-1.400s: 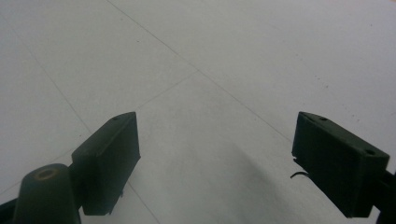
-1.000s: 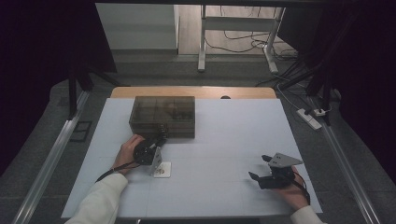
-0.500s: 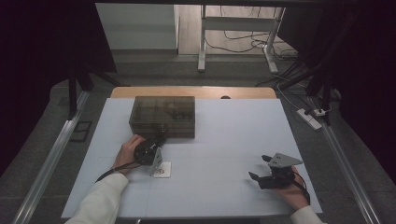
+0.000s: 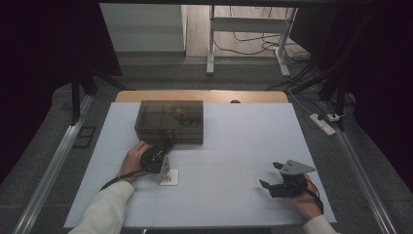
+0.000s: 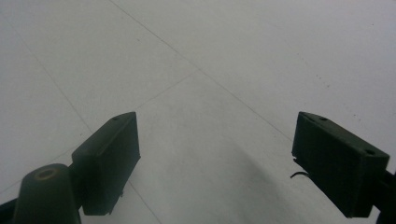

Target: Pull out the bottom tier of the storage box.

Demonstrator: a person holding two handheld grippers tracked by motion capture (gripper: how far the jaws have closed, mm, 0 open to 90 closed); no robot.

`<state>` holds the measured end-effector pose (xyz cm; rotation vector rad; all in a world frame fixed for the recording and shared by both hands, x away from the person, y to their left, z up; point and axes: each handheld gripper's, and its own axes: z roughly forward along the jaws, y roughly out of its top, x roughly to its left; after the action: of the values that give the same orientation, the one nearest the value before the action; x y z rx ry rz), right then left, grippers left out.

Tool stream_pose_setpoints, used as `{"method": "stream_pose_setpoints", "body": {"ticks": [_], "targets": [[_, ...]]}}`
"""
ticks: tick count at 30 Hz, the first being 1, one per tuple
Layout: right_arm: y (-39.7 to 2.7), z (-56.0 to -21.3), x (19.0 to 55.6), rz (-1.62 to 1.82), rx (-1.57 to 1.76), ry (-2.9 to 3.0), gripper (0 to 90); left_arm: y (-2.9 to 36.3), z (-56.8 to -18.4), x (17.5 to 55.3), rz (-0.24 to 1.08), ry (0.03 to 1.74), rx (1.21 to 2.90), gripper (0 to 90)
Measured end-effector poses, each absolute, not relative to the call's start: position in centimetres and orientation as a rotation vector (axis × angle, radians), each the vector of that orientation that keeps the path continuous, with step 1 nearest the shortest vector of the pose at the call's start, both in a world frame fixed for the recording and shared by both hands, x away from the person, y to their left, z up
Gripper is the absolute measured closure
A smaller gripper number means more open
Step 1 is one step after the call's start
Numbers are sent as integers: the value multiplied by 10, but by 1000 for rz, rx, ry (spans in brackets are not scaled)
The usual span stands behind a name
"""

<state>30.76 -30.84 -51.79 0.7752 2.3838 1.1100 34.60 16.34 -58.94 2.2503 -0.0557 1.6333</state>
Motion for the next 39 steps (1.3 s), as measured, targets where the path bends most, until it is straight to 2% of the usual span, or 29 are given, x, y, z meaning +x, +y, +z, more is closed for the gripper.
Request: {"method": "stream_pose_setpoints", "body": {"ticks": [18,39], "targets": [[-308,-519,308,1108,783,2383,146,162,-592,345,1689,-102,2247,774],[-307,-519,308,1097,786,2390,146,163,-593,346,1692,-138,2235,778]]}}
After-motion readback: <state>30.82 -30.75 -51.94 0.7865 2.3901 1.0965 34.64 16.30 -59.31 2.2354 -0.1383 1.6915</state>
